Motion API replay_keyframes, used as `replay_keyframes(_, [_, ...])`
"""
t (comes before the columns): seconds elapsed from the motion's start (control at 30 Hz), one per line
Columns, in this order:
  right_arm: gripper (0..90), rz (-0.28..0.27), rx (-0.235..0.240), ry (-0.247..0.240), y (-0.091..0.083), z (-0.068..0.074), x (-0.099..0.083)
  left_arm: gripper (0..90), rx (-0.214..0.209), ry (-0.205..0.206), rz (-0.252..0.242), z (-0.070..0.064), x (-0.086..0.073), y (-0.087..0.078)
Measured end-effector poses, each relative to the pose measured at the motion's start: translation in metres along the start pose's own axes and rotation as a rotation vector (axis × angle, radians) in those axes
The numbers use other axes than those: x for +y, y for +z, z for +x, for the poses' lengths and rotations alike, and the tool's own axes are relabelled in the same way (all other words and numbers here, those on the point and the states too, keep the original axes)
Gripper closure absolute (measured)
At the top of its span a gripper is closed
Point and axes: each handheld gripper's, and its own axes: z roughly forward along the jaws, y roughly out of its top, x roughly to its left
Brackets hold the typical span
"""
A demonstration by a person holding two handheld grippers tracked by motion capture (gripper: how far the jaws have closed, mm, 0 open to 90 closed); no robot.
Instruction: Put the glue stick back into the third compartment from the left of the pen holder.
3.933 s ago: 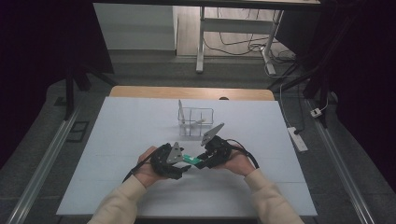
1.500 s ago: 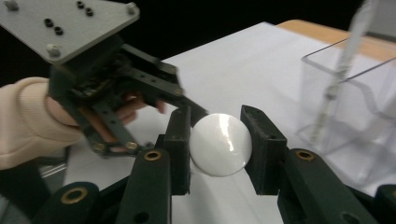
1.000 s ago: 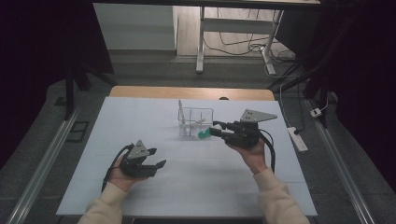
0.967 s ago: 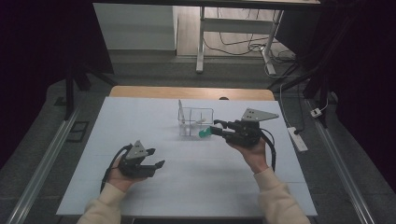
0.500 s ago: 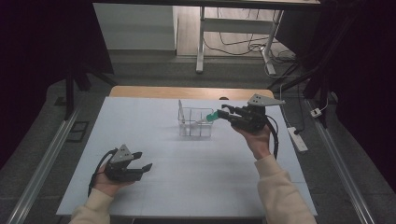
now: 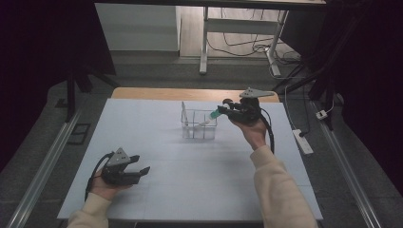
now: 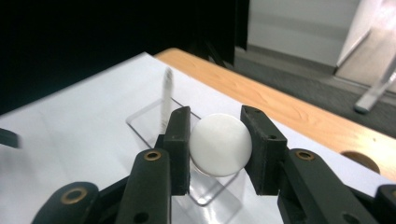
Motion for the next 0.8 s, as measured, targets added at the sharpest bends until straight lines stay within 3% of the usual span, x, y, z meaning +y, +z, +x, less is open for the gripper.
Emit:
replay_keyframes(0.2, [63.9,0.101,0.004,0.007,0.024,-0.008,-0.013,35.4,0.000,-0.002,-0.001,0.001,0.000,0.000])
replay_keyframes(0.4, [57.3,0.119,0.011,-0.011,0.034,-0.004,-0.017,35.0,0.003,-0.003,0.003,0.002,-0.001,0.001])
replay_keyframes(0.53, [52.7,0.070,0.011,0.020,0.027,-0.004,-0.015,35.0,0.010,-0.004,-0.003,0.002,-0.001,-0.001])
replay_keyframes(0.8, [51.2,0.051,-0.003,0.020,-0.003,-0.005,-0.025,35.0,0.014,-0.002,0.003,0.001,-0.001,-0.001])
